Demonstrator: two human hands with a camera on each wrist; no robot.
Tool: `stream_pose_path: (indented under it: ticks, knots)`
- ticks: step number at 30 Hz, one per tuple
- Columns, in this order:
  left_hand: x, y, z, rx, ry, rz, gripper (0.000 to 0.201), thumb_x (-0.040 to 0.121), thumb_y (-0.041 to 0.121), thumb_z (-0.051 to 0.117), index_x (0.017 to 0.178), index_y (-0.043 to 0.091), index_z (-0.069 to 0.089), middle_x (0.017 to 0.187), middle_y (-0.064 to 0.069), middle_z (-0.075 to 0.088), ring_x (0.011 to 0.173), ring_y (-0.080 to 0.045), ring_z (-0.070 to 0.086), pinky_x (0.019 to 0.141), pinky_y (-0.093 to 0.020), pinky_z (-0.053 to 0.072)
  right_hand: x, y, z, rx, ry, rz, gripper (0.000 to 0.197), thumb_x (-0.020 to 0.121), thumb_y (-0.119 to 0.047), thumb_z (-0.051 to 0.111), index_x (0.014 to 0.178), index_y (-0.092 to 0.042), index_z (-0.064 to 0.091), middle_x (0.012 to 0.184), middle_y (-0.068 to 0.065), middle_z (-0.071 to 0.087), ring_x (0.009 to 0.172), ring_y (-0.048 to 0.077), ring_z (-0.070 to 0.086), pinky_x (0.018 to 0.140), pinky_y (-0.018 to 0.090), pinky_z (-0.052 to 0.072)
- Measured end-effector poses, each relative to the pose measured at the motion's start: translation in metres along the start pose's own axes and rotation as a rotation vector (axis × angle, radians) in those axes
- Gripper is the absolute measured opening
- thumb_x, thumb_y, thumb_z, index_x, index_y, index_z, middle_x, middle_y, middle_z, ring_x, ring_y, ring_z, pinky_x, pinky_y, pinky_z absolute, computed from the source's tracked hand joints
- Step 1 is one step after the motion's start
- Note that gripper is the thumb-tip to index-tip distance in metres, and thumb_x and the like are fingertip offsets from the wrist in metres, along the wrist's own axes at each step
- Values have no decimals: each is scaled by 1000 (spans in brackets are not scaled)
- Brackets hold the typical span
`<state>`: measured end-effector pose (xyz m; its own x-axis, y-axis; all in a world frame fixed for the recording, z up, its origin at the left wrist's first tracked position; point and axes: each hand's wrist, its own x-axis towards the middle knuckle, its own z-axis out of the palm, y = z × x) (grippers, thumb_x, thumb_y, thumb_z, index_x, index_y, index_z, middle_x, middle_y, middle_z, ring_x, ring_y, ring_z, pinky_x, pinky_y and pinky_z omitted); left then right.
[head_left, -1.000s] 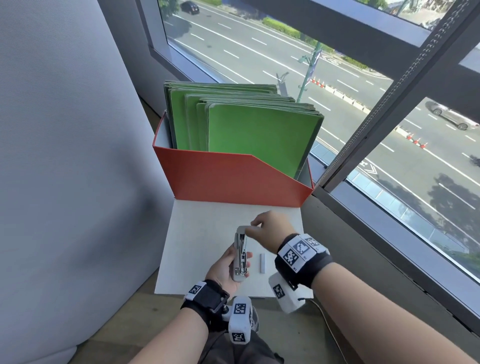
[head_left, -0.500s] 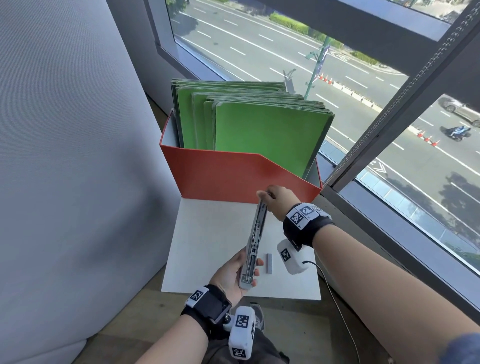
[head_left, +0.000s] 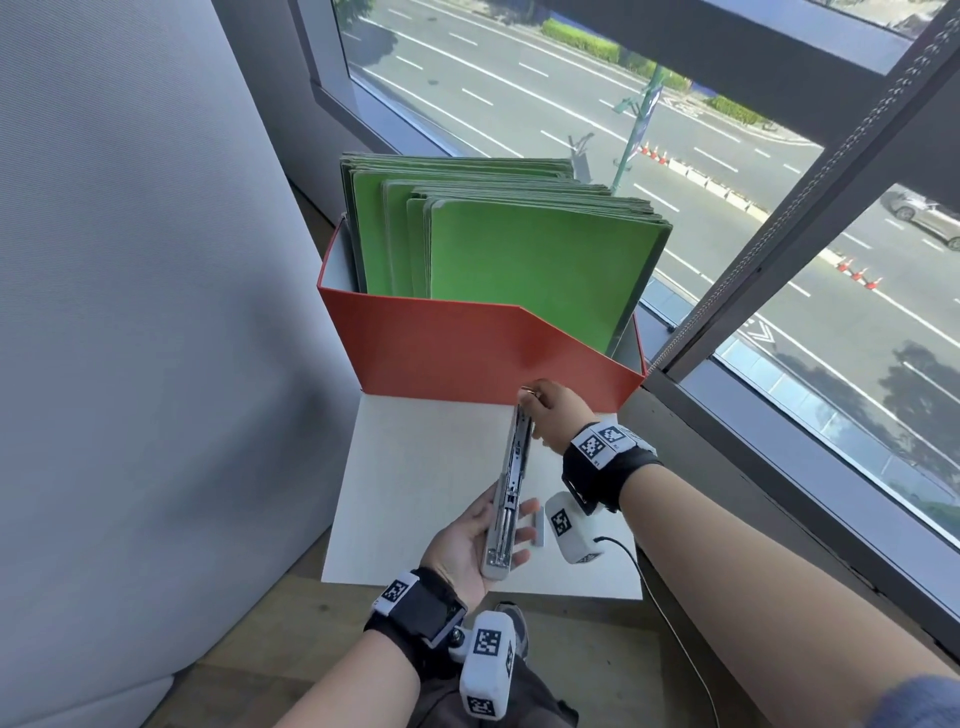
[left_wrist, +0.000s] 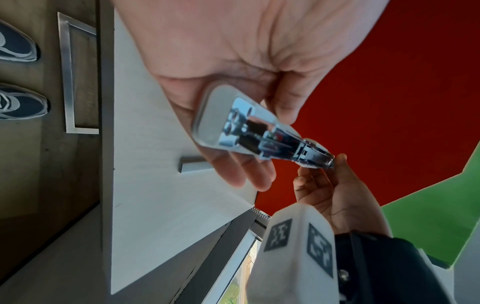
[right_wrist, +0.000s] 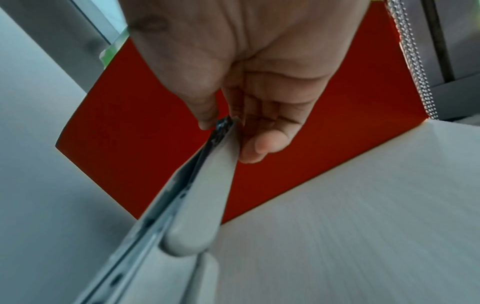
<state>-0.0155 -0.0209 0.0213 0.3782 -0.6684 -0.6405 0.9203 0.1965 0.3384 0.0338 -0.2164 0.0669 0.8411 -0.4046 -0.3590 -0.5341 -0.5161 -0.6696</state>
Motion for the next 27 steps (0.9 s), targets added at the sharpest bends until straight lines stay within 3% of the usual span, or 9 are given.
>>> stream_pose_path:
  ticks: [3, 6, 8, 11, 16, 18, 21, 24, 27]
  knots:
    - [1, 3, -2, -3, -10, 13, 38, 97, 18, 37, 124, 27, 61, 121, -13, 69, 78, -22, 67, 65, -30, 53, -9, 5, 2, 115, 3, 24, 35, 96, -30, 40, 123, -10, 51, 99, 10, 67, 69, 23, 65, 63, 38, 56]
    - [3, 7, -8, -15, 8, 30, 39, 98, 18, 35, 127, 28, 59, 127, -14, 65, 77, -21, 64, 62, -28, 52, -29, 30, 10, 140, -22, 114, 36, 95, -26, 46, 128, -13, 47, 101, 10, 67, 74, 20, 63, 64, 34, 54]
    - [4, 9, -12, -36, 24, 37, 40, 98, 18, 35, 129, 29, 57, 125, -15, 66, 73, -20, 64, 58, -27, 52, -49, 53, 24, -22, -105, 145, 43, 92, -26, 54, 132, -19, 44, 109, 8, 66, 85, 20, 63, 72, 30, 51]
    - [7, 12, -16, -46, 50, 52, 40, 96, 17, 38, 131, 28, 55, 119, -14, 70, 69, -20, 65, 54, -26, 51, -75, 76, 50, -150, -201, 156, 50, 87, -24, 61, 134, -19, 44, 120, 8, 55, 92, 20, 58, 86, 28, 47]
    - [7, 13, -15, -50, 65, 41, 39, 96, 17, 40, 130, 28, 57, 123, -15, 67, 76, -22, 67, 59, -28, 55, -82, 84, 73, -134, -153, 161, 47, 84, -17, 65, 127, -13, 47, 126, 9, 44, 102, 26, 59, 95, 31, 46]
    - [7, 13, -15, -44, 66, 36, 39, 96, 16, 39, 129, 29, 57, 122, -13, 68, 78, -22, 69, 60, -28, 56, -83, 85, 75, -145, -143, 160, 41, 84, -12, 63, 123, -10, 49, 124, 9, 43, 98, 28, 60, 93, 32, 47]
    - [7, 14, -14, -30, 69, 27, 40, 96, 17, 39, 129, 30, 57, 122, -12, 68, 84, -23, 69, 63, -30, 57, -82, 86, 72, -142, -134, 162, 29, 83, -9, 62, 111, -9, 52, 115, 8, 46, 86, 24, 55, 82, 29, 46]
    - [6, 15, -13, -25, 71, 24, 40, 96, 16, 39, 130, 30, 56, 121, -12, 69, 87, -24, 69, 65, -30, 57, -80, 89, 68, -61, -88, 175, 21, 79, -7, 63, 94, -16, 52, 95, 3, 55, 77, 20, 53, 70, 27, 43]
    - [6, 16, -11, -17, 66, 24, 40, 96, 16, 39, 130, 29, 56, 121, -12, 69, 88, -24, 68, 67, -30, 56, -81, 91, 62, 77, -53, 216, 21, 76, -3, 63, 82, -19, 51, 78, 2, 60, 67, 22, 57, 63, 30, 51]
